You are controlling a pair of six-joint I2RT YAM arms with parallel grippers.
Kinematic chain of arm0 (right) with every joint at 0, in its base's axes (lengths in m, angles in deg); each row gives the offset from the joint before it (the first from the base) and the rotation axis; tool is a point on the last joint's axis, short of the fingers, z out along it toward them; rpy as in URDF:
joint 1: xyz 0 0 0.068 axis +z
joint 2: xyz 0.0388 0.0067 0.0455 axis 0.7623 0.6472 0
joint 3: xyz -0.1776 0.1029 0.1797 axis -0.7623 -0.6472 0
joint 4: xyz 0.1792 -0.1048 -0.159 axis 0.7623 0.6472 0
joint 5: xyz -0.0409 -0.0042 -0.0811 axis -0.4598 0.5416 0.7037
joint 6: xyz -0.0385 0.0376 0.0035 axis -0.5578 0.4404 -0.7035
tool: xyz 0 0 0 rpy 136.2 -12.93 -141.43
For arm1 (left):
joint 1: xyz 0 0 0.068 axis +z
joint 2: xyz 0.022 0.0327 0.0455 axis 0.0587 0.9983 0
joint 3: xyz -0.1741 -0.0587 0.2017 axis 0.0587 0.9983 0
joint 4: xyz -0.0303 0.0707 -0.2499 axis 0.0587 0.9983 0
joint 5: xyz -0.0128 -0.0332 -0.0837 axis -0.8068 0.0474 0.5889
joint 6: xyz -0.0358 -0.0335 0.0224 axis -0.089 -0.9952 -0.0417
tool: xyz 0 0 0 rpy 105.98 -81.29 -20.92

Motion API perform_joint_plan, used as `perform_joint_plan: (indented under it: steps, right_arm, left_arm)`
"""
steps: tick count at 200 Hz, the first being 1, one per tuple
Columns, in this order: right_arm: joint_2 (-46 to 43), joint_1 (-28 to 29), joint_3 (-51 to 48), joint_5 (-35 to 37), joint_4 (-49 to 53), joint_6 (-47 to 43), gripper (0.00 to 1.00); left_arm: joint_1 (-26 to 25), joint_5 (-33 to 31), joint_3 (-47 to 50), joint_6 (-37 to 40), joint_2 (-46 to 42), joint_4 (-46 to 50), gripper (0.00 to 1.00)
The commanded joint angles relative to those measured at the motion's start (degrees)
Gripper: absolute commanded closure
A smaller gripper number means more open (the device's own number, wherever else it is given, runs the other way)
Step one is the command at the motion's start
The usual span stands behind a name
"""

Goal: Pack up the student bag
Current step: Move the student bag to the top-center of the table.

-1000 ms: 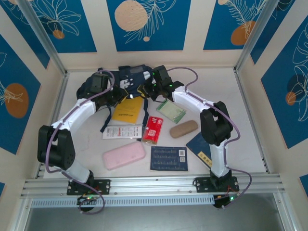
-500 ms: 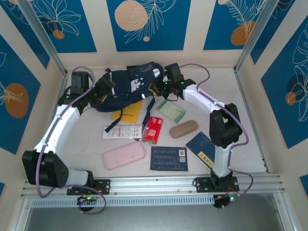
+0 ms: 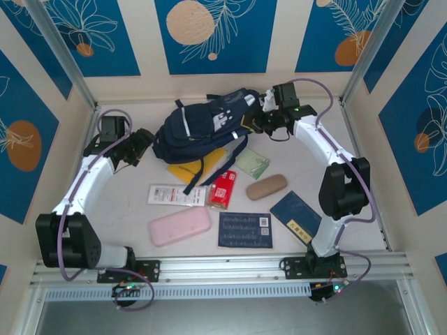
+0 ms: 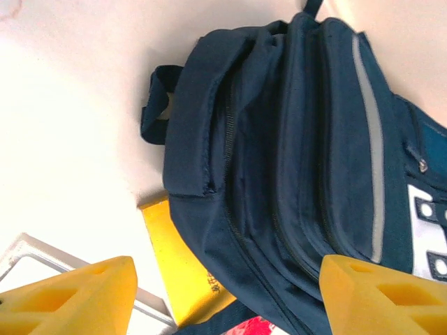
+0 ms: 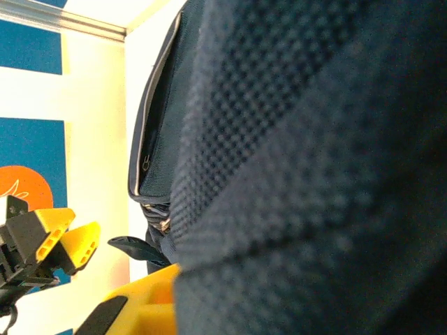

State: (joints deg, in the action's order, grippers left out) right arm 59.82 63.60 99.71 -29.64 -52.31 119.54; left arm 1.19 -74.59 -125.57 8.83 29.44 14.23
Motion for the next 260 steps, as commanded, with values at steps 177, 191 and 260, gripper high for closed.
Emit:
perform_joint_plan:
  steps: [177, 191, 260]
  right_arm:
    - [-6.0, -11.2, -27.6, -9.0, -13.3, 2.2, 0.98]
    - [-5.8, -11.1, -27.7, -9.7, -13.9, 2.4, 0.97]
    - [-5.5, -11.0, -28.7, -11.4, -16.2, 3.0, 0.97]
  left_arm:
    - [-7.6, -7.3, -21.3, 20.2, 27.2, 8.9, 0.36]
    - [-6.8, -8.6, -20.4, 21.0, 27.2, 8.3, 0.34]
    - [-5.3, 4.0, -21.3, 17.7, 36.6, 3.2, 0.33]
